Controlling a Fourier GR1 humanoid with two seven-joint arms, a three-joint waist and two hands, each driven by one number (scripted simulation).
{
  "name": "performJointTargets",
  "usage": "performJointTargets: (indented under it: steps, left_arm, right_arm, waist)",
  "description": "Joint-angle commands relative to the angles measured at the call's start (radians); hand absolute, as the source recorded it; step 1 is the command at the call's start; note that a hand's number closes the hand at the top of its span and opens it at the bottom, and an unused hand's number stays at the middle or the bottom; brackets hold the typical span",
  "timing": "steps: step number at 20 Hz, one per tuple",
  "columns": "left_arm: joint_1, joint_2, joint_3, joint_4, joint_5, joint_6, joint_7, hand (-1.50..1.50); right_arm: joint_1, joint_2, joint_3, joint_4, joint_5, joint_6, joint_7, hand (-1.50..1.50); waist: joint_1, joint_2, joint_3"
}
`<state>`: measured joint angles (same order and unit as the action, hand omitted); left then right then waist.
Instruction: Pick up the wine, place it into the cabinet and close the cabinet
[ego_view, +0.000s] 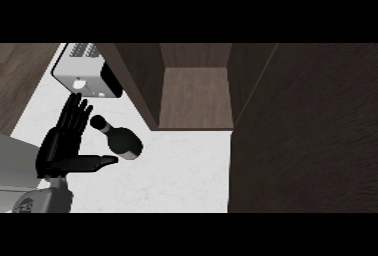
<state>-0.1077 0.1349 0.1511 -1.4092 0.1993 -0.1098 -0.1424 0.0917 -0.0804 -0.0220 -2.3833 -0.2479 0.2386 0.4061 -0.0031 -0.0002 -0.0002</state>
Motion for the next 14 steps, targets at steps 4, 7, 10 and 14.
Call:
performJointTargets:
  steps: [4,7,10,14]
  left_arm:
    - [-0.044,0.023,0.022,0.173,-0.019,-0.045,-0.092,-1.50]
    - [-0.069,0.024,0.023,0.229,-0.029,-0.051,-0.122,-1.50]
    - [-0.081,0.043,0.038,0.280,-0.019,-0.081,-0.142,-1.50]
    - [-0.144,0.053,0.068,0.516,-0.025,-0.134,-0.286,-1.50]
  right_arm:
    - [0.017,0.047,0.066,-0.012,0.052,-0.011,-0.011,-1.50]
    - [0.005,0.038,0.059,-0.042,0.043,-0.023,0.023,-1.50]
    - [-0.050,-0.027,-0.048,-0.093,-0.098,-0.023,0.122,-1.50]
    - [0.010,0.048,0.069,-0.054,0.039,-0.038,0.047,-1.50]
  waist:
    - [0.000,0.000,0.000]
    - [-0.001,0.000,0.000]
    - [-0.002,0.000,0.000]
    - [-0.006,0.002,0.000]
